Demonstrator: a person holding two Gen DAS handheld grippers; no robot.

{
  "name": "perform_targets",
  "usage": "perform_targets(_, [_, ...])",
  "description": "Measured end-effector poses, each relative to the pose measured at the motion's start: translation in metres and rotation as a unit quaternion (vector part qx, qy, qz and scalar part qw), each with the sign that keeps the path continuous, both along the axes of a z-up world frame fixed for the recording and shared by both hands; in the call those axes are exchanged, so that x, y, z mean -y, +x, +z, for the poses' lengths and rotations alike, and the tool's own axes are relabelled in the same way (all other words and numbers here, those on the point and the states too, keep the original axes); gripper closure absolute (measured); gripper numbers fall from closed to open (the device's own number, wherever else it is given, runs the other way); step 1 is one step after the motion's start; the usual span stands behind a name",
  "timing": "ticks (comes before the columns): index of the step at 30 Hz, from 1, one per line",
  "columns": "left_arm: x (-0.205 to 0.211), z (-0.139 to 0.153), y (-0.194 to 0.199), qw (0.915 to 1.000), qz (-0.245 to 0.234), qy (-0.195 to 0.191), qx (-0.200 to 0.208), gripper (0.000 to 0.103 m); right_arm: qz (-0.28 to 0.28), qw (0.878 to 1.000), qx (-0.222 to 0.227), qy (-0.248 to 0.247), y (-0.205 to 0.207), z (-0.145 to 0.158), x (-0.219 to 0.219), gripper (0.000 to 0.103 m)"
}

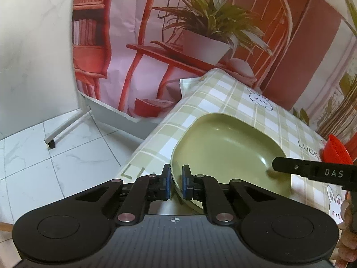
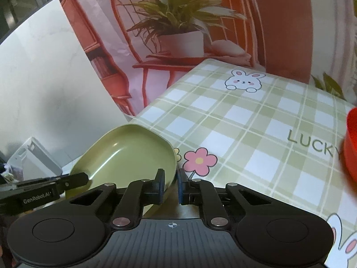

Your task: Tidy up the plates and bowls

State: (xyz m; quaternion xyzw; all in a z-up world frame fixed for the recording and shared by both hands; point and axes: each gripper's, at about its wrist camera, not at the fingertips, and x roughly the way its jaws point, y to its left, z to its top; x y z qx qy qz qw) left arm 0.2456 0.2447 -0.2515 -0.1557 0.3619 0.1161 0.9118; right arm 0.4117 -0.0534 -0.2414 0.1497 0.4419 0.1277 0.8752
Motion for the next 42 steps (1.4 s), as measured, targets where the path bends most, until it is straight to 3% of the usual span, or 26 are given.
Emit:
perform_targets(14, [0.041,0.035,-0.001,0.9982,-0.051,0.032,-0.007,0.092,-0.063,0.998,0.019,-0.003,-0.053,0.042,0.037,0.093])
perform_targets(22, [0.102,0.059,0.008,0.9928,-0.111,0.046,0.01,0.092,-0.121,0.992,0.041,-0.019,-0.099,0.07,0.093,0.093])
perform_targets(26, [0.139,0.064,0.013,0.9873,-0.149,0.05,0.022,0.092,-0.158,0.986,0.053,-0.023,-0.131,0.076,0.129,0.092])
perform_targets(27, [0.149,0.065,0.014,0.9821,-0.173,0.056,0.048,0.092,-0.169,0.984,0.052,-0.017,-0.138,0.076,0.138,0.092])
perform_targets(42, [0.288,0.053,0.051,0.9525,-0.295,0.06,0.049,0.092,-0.304,0.952,0.043,-0.01,-0.218,0.056,0.26,0.092])
